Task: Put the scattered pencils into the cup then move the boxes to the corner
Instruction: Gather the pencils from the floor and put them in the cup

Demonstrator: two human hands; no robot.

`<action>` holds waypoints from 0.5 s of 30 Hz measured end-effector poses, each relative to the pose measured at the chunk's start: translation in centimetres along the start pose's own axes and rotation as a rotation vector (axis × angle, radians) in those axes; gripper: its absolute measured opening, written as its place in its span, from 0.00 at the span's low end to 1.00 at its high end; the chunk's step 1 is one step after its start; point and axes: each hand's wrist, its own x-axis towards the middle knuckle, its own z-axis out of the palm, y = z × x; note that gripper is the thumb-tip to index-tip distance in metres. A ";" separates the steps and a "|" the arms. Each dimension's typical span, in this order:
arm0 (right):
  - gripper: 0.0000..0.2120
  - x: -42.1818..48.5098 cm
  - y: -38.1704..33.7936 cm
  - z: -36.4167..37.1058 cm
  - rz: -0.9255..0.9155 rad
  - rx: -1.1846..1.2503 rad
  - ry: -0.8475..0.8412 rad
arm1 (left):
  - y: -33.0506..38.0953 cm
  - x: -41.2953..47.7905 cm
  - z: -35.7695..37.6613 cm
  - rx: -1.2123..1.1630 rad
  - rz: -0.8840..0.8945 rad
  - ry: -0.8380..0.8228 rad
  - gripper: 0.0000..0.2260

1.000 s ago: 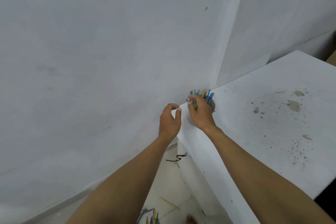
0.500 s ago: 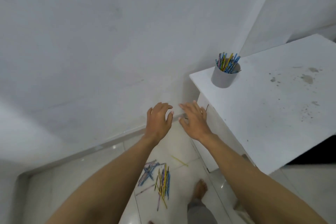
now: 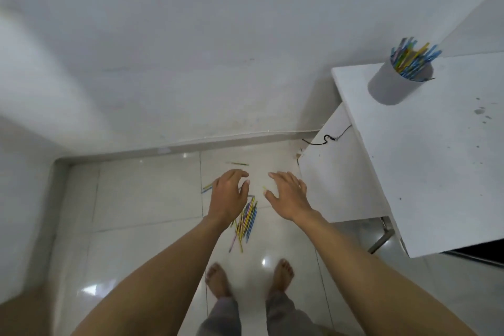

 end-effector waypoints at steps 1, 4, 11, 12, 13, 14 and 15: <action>0.27 0.6 0.1 0.6 0.004 0.013 -0.014 | -0.3 -0.1 0.6 -0.005 -0.027 0.002 0.09; 0.26 2.1 1.0 2.9 0.050 0.059 -0.062 | -1.5 -0.8 3.1 -0.047 -0.120 -0.004 0.10; 0.24 4.6 5.2 10.7 0.254 0.272 -0.206 | -7.5 -3.0 11.4 -0.123 -0.290 -0.137 0.11; 0.24 4.5 5.7 11.8 0.276 0.294 -0.210 | -8.3 -3.4 12.2 -0.115 -0.309 -0.161 0.11; 0.24 4.7 6.3 13.3 0.303 0.310 -0.221 | -9.6 -3.7 13.2 -0.105 -0.332 -0.188 0.12; 0.24 4.9 7.0 14.7 0.330 0.320 -0.231 | -10.8 -3.9 14.1 -0.098 -0.351 -0.204 0.12; 0.24 5.3 7.5 16.2 0.353 0.326 -0.244 | -12.0 -3.8 15.0 -0.095 -0.363 -0.214 0.12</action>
